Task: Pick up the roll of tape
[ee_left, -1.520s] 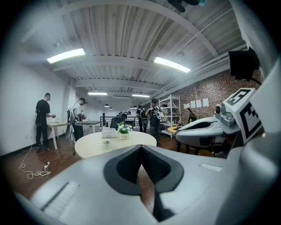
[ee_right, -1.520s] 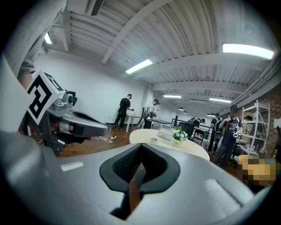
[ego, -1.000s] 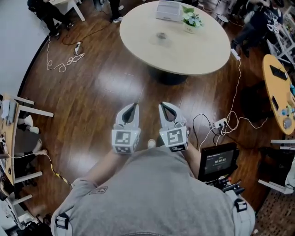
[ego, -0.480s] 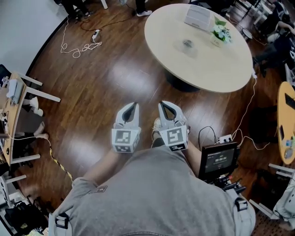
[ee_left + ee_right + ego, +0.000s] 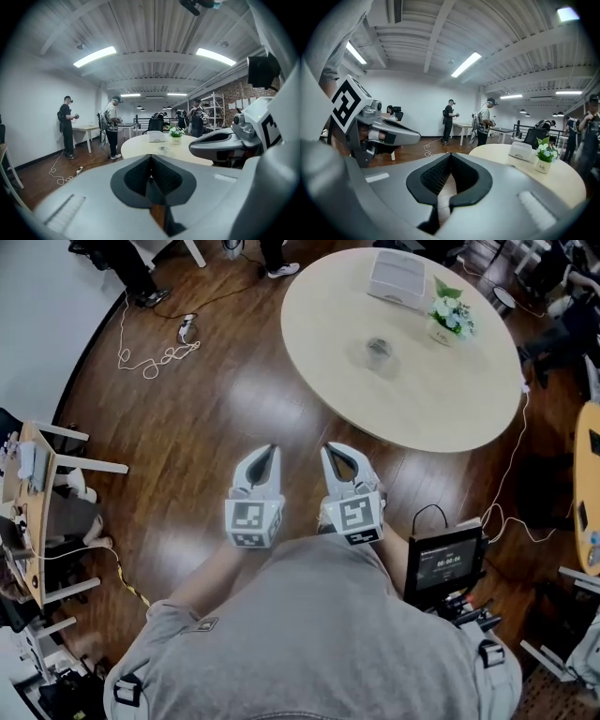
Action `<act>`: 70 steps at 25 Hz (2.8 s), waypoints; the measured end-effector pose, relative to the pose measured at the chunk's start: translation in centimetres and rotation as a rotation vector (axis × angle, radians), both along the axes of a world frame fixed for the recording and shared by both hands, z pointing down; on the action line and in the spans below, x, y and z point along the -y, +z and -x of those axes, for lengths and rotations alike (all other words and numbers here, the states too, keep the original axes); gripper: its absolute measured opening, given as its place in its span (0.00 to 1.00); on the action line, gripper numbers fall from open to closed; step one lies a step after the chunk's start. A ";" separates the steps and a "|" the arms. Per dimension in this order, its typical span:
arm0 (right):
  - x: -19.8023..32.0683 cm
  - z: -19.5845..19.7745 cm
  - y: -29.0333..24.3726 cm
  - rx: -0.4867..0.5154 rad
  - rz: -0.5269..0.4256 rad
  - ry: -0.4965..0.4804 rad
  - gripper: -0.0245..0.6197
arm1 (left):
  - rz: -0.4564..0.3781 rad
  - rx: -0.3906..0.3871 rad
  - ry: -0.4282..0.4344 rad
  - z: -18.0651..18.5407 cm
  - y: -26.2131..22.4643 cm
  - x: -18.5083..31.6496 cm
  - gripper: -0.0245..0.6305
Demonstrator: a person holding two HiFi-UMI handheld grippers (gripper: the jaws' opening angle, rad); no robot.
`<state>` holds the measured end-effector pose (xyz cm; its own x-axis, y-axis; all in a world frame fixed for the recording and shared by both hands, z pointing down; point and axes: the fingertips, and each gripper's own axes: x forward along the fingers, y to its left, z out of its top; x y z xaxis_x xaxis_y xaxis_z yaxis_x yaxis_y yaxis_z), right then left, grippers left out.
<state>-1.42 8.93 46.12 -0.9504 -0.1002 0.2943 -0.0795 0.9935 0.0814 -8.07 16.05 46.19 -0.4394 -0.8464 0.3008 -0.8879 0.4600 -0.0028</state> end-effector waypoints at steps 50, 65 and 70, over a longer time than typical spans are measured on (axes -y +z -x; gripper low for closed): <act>11.6 6.4 -0.7 -0.021 0.008 0.830 0.06 | -0.083 -0.053 0.707 12.4 -1.1 16.2 0.04; 19.4 5.5 0.7 -0.022 0.026 0.868 0.06 | -0.049 -0.062 0.742 11.6 0.8 24.3 0.04; 24.4 4.2 1.1 -0.031 0.041 0.859 0.06 | -0.029 -0.064 0.716 10.8 1.1 29.2 0.04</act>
